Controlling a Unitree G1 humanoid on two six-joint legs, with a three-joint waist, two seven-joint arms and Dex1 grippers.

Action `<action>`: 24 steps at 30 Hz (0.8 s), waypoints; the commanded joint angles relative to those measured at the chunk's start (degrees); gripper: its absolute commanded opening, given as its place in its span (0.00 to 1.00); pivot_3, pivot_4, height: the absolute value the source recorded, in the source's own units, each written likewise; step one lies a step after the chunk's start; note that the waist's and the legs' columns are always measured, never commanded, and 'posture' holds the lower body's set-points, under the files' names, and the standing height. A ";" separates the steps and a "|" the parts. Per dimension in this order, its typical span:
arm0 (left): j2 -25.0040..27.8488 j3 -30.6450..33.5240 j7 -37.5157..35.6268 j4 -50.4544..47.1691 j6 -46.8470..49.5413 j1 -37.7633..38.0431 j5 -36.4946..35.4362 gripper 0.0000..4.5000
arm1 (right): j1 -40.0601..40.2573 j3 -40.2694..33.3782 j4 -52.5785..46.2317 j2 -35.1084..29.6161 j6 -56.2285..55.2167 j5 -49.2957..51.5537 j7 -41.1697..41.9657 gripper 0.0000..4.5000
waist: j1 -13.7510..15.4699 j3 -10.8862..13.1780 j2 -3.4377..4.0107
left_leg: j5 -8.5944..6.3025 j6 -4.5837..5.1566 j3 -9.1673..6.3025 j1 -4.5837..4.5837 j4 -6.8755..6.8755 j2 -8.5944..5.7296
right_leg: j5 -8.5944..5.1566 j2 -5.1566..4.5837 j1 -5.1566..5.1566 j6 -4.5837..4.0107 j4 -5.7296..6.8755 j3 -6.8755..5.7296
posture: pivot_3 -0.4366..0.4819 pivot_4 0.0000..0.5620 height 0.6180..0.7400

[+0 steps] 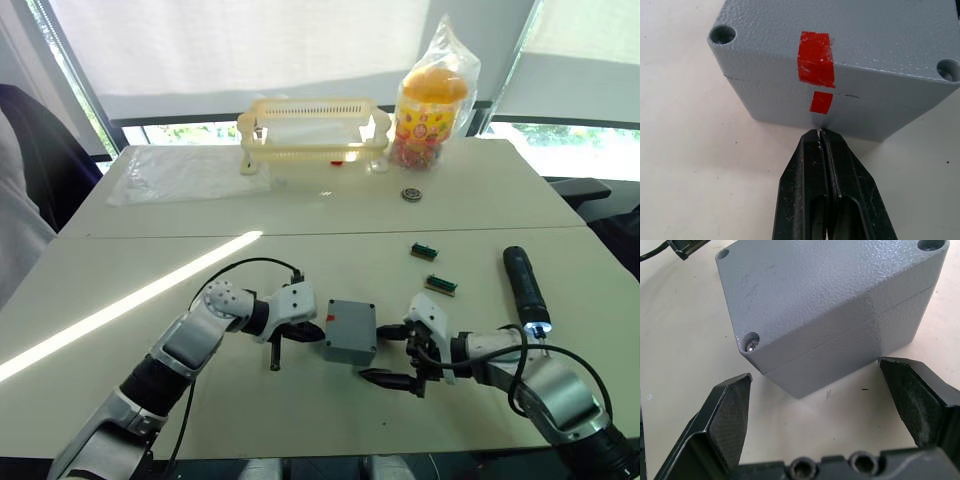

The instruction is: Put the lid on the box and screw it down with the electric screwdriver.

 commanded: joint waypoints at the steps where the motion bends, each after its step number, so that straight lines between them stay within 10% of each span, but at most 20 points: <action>1: -0.42 0.06 -0.50 -2.69 0.17 0.33 -1.61 0.00 | -0.89 -1.06 -0.38 -0.34 -0.94 -0.09 0.45 0.99 | 0.00 0.00 0.00 | 0.00 0.00 0.00 0.00 0.00 0.00 | 0.00 0.00 0.00 0.00 0.00 0.00 | 0.48 0.27 1.00; 11: 2.13 2.36 -1.31 -2.18 1.53 0.14 -3.07 0.00 | 0.47 -4.99 -1.86 -2.72 -0.18 0.82 0.36 0.99 | 0.00 0.00 0.00 | 0.00 0.00 0.00 0.00 0.00 0.00 | 0.00 0.00 0.00 0.00 0.00 0.00 | 0.48 0.27 1.00; 24: 4.35 14.25 -1.66 -0.72 9.64 -5.83 -14.80 0.00 | 3.48 -28.33 -6.59 -4.57 13.07 16.17 -5.31 0.99 | 0.07 0.01 -0.03 | 0.00 0.01 -0.01 -0.03 0.07 0.01 | 0.00 0.00 0.01 0.00 0.01 -0.01 | 0.48 0.27 1.00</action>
